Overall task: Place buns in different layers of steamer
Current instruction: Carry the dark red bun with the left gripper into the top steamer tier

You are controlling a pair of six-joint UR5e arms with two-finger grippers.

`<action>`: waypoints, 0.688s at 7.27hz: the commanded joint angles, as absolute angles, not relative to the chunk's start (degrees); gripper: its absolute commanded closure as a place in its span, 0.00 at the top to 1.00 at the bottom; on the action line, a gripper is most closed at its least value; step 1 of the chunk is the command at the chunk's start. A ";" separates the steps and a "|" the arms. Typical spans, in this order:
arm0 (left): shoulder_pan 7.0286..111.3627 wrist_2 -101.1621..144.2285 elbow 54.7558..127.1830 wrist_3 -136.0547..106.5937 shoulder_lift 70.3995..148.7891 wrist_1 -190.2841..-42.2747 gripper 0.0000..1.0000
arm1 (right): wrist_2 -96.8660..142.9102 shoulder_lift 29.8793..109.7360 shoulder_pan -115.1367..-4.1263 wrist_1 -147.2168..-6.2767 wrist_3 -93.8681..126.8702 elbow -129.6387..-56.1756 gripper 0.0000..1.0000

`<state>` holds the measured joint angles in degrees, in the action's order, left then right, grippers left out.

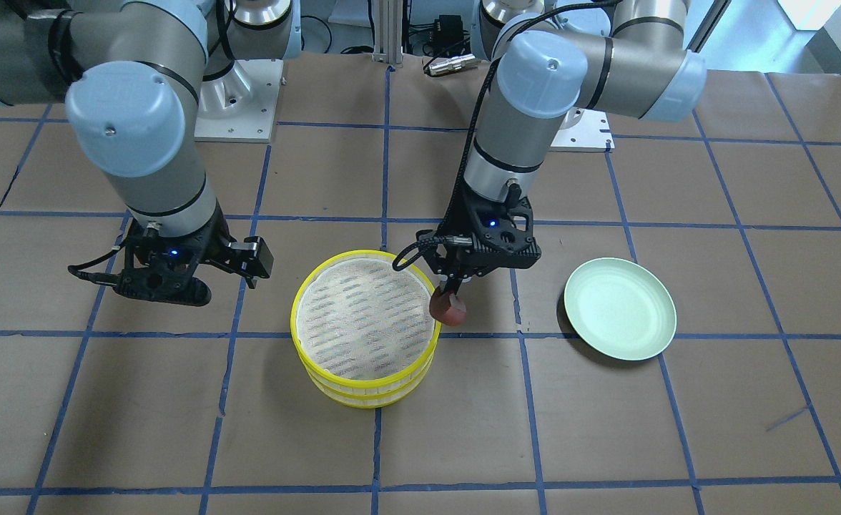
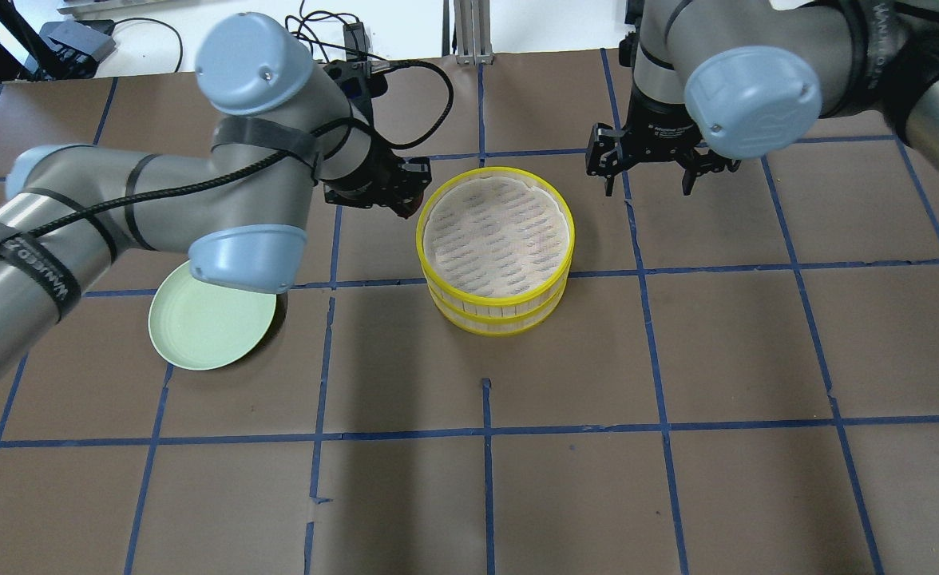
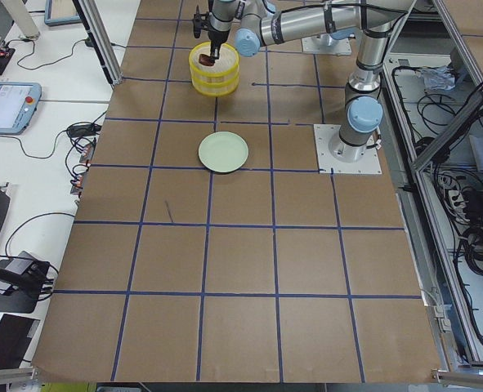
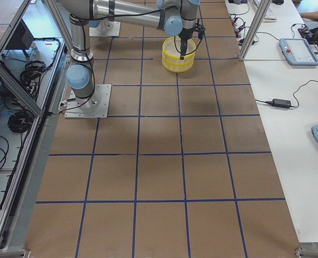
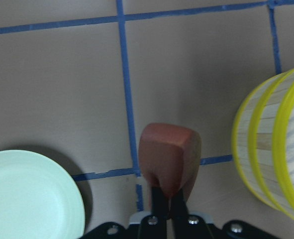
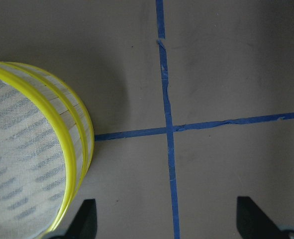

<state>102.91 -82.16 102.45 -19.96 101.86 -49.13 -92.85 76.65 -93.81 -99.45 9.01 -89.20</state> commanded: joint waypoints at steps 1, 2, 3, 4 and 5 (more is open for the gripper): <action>106.52 -82.35 101.78 -26.10 105.90 -45.70 0.83 | -92.20 78.22 -92.64 -98.00 8.00 -89.21 1.00; 106.52 -82.18 101.69 -26.19 106.00 -45.79 1.00 | -92.20 78.22 -92.64 -98.00 8.00 -89.21 1.00; 106.52 -82.53 101.78 -25.93 105.91 -46.23 1.00 | -92.20 78.31 -92.72 -97.82 8.00 -89.38 1.00; 106.52 -82.70 102.13 -24.97 105.82 -46.32 1.00 | -92.20 78.31 -93.16 -97.82 8.00 -89.30 1.00; 106.52 -82.79 102.13 -24.53 105.65 -46.49 1.00 | -92.20 78.57 -92.55 -96.78 8.00 -89.12 1.00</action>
